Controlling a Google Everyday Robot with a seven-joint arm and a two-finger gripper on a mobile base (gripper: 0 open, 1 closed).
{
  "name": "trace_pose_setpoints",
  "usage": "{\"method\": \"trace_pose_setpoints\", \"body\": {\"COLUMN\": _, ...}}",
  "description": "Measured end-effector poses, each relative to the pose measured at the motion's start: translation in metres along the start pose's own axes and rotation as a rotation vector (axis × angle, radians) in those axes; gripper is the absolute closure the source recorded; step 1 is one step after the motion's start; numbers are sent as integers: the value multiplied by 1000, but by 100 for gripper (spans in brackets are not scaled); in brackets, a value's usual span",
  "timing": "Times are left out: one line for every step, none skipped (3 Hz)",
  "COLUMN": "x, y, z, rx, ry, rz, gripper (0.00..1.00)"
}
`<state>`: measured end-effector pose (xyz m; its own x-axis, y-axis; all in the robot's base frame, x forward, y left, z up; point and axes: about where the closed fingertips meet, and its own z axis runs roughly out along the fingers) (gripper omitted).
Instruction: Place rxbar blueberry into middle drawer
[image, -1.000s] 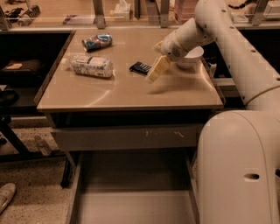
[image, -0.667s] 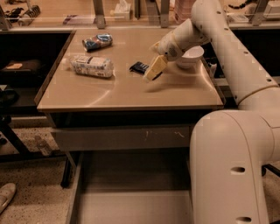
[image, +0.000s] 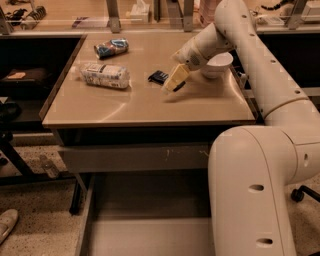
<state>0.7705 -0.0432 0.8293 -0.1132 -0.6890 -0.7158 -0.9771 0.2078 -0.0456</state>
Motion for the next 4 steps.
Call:
{"method": "trace_pose_setpoints", "body": {"x": 3, "y": -3, "z": 5, "rx": 0, "ry": 18, "rz": 21, "gripper": 0}}
{"method": "trace_pose_setpoints", "body": {"x": 9, "y": -6, "z": 11, "rx": -4, "ry": 33, "rz": 48, "gripper": 0}}
{"method": "trace_pose_setpoints", "body": {"x": 13, "y": -7, "z": 14, "rx": -8, "ry": 40, "rz": 69, "gripper": 0}}
{"method": "trace_pose_setpoints", "body": {"x": 13, "y": -7, "z": 14, "rx": -8, "ry": 40, "rz": 69, "gripper": 19}}
